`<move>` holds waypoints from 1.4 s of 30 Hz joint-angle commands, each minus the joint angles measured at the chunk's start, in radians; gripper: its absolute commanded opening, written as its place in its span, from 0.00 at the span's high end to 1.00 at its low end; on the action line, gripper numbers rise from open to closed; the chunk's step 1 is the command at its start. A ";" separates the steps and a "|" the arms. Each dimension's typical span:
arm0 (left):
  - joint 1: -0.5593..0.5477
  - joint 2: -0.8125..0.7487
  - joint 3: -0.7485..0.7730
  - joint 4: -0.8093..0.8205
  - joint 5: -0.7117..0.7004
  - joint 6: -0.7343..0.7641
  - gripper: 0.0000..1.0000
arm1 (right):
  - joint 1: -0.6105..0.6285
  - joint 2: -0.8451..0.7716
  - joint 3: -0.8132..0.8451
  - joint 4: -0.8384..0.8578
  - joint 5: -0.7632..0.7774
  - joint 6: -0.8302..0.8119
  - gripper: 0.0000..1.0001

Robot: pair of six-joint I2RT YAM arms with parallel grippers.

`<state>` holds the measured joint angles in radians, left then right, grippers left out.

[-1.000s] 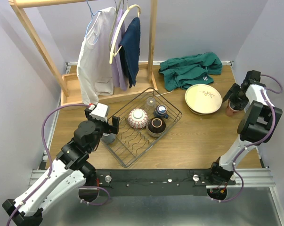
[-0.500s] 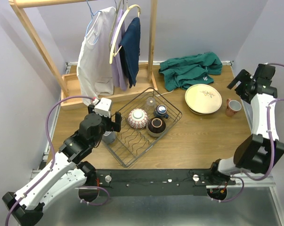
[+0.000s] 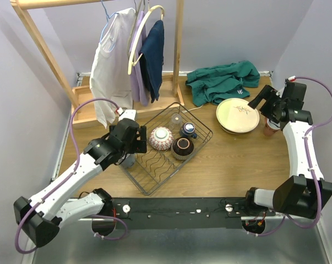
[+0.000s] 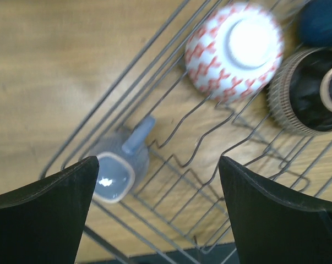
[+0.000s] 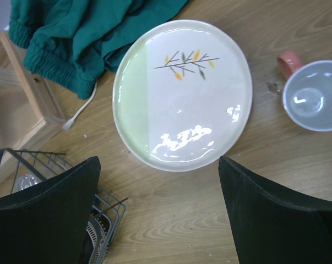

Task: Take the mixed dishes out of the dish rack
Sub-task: Pick up the cup from the dish rack.

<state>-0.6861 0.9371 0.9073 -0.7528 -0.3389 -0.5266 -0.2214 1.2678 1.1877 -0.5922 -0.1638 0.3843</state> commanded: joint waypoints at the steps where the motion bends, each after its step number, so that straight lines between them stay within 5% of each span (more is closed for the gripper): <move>1: 0.007 0.058 0.039 -0.198 -0.014 -0.173 0.03 | 0.043 -0.012 -0.013 0.052 -0.057 0.013 0.05; 17: 0.017 0.143 0.004 -0.220 -0.120 -0.239 0.11 | 0.169 0.033 0.004 0.068 -0.075 -0.016 0.05; 27: 0.077 0.196 0.016 -0.195 -0.023 -0.144 0.12 | 0.191 0.027 -0.007 0.074 -0.065 -0.021 0.05; 42: 0.091 0.249 -0.019 -0.115 0.073 -0.096 0.27 | 0.191 -0.015 -0.040 0.095 -0.060 -0.039 0.05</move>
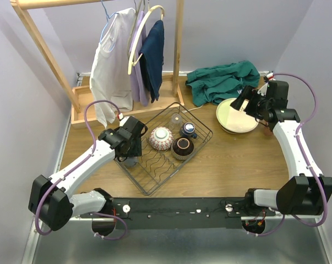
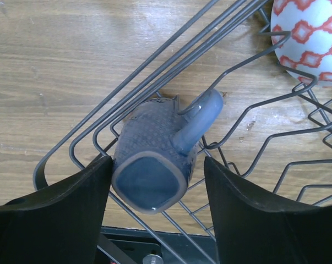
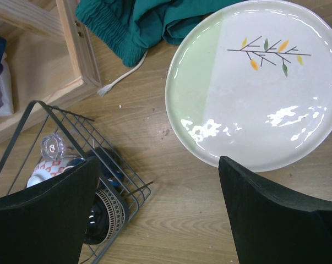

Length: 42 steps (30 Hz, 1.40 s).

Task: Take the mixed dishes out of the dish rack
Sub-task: Pick up the cup from the dish rack.

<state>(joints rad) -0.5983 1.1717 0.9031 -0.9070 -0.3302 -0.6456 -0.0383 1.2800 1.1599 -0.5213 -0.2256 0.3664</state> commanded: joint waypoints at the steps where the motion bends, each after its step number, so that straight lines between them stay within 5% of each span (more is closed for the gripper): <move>1: 0.003 0.017 -0.015 0.040 0.071 0.024 0.29 | 0.008 -0.027 -0.012 0.024 0.005 -0.023 0.05; 10: 0.002 0.025 -0.016 0.060 0.095 0.027 0.39 | 0.008 -0.024 -0.009 0.024 -0.001 -0.034 0.05; 14: 0.002 0.028 -0.018 0.046 0.097 0.037 0.24 | 0.008 -0.022 -0.008 0.024 -0.003 -0.038 0.05; 20: 0.003 0.049 -0.020 0.049 0.105 0.040 0.24 | 0.008 -0.019 -0.005 0.024 -0.006 -0.040 0.05; 42: 0.003 -0.026 0.174 -0.174 0.092 0.092 0.75 | 0.008 -0.010 -0.003 0.032 -0.041 -0.037 0.05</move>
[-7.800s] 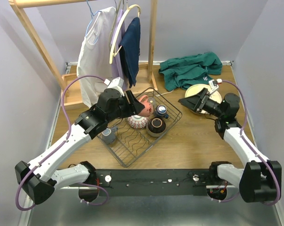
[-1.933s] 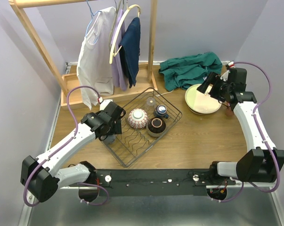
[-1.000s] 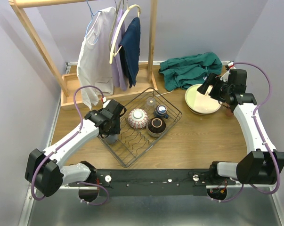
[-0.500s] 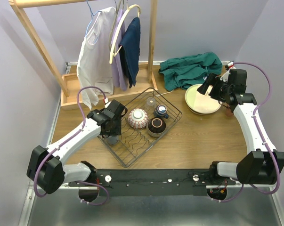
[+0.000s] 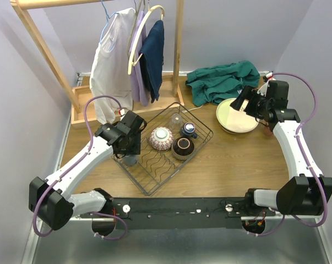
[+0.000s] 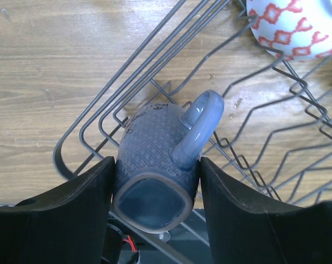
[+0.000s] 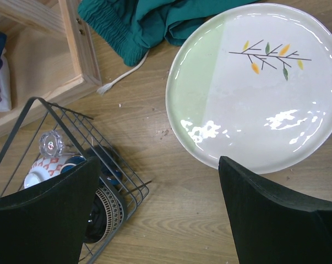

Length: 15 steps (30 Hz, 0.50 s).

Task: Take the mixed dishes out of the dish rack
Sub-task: Pick up the cup from the dish rack.

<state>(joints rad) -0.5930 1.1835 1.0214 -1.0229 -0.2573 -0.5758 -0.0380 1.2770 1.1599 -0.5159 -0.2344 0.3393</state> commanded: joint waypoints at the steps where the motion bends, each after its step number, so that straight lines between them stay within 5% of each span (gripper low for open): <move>1: -0.002 -0.039 0.062 -0.065 0.020 0.025 0.78 | 0.007 -0.005 -0.003 0.025 -0.039 -0.011 0.05; 15: 0.002 -0.120 0.198 -0.123 0.004 0.031 0.98 | 0.010 -0.010 -0.035 0.082 -0.265 -0.011 0.05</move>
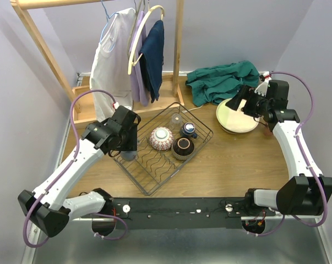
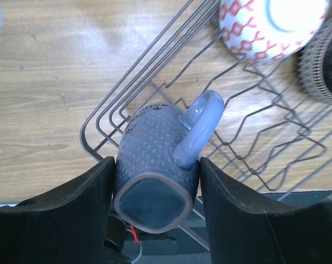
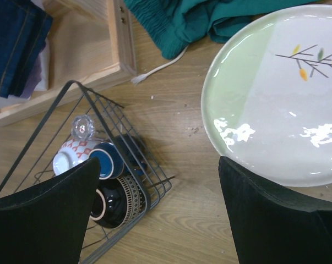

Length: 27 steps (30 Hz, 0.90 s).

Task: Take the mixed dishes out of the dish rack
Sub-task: Pick up the cup from the dish rack, then place the cup at the center of the board.

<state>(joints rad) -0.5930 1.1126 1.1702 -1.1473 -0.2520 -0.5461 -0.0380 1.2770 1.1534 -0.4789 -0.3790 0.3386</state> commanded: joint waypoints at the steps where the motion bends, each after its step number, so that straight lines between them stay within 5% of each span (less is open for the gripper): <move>1: 0.004 -0.063 0.051 0.011 0.000 -0.008 1.00 | 0.010 -0.010 -0.032 0.049 -0.142 -0.007 0.05; 13: 0.004 -0.296 -0.181 0.501 0.114 -0.325 1.00 | 0.064 -0.053 -0.176 0.285 -0.494 0.121 0.05; 27: 0.004 -0.413 -0.460 1.027 0.193 -0.629 1.00 | 0.283 -0.082 -0.428 1.034 -0.583 0.560 0.08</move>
<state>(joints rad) -0.5911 0.7242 0.7605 -0.4011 -0.1219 -1.0378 0.1600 1.1797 0.7708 0.2256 -0.9264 0.7273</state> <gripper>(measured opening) 0.659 0.930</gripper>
